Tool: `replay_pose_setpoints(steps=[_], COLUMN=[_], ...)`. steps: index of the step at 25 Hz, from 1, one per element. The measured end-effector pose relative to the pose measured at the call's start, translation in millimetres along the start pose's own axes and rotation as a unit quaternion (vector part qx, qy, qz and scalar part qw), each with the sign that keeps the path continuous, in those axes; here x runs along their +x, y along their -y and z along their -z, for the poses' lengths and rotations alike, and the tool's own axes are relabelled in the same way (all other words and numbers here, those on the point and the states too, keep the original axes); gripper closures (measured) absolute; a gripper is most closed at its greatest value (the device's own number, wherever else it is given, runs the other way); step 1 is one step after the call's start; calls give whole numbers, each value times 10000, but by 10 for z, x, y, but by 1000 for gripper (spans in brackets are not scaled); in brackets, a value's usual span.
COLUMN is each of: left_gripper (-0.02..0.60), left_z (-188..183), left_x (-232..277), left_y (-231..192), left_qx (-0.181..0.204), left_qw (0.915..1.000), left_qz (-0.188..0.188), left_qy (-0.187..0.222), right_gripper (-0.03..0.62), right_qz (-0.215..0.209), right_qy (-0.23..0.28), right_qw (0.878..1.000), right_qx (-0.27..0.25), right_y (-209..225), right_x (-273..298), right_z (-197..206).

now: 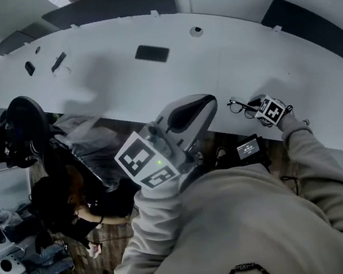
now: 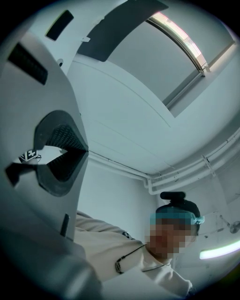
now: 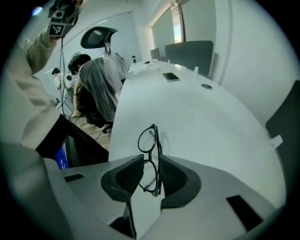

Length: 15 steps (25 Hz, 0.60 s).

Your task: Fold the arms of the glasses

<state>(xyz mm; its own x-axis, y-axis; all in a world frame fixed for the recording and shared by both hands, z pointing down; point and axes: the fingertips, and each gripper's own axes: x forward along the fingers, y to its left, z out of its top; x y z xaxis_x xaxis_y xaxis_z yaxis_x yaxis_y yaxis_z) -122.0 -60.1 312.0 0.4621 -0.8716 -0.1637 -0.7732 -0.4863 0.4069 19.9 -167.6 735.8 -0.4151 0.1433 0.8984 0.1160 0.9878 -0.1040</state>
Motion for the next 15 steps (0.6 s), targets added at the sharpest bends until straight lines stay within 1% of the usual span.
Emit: replay_pose_setpoints(steps=[3,5,7,11,13,15], left_gripper=[575,575,575,575,575,575], left_z=[69,137,216,366,469,584], left_x=[72,132,200,317,371,407], left_y=[53,97,156,285,323,332], left_qx=[106,88,-7,-73,-66,-126], left_qw=[9998,9994,9987,9966,9950,9935], left_qz=[107,226,386,664,780,863], left_qy=[-147,-251,-339,-490,-622,-726], right_gripper=[496,529,558,571,572,572], right_qz=[188,207,177,241,333,474], right_qy=[483,907,1375,2190,2457,2627], right_qw=[9972,9906,9803,9571,9467,9403], right_qx=[546,1000,1410,1881,2056,2110], right_y=[81,90,57,-11,-38,-74], right_x=[-211,-392,-607,-1022,-1208,-1380], right_z=[-10,-49,-118,-274,-322,-371])
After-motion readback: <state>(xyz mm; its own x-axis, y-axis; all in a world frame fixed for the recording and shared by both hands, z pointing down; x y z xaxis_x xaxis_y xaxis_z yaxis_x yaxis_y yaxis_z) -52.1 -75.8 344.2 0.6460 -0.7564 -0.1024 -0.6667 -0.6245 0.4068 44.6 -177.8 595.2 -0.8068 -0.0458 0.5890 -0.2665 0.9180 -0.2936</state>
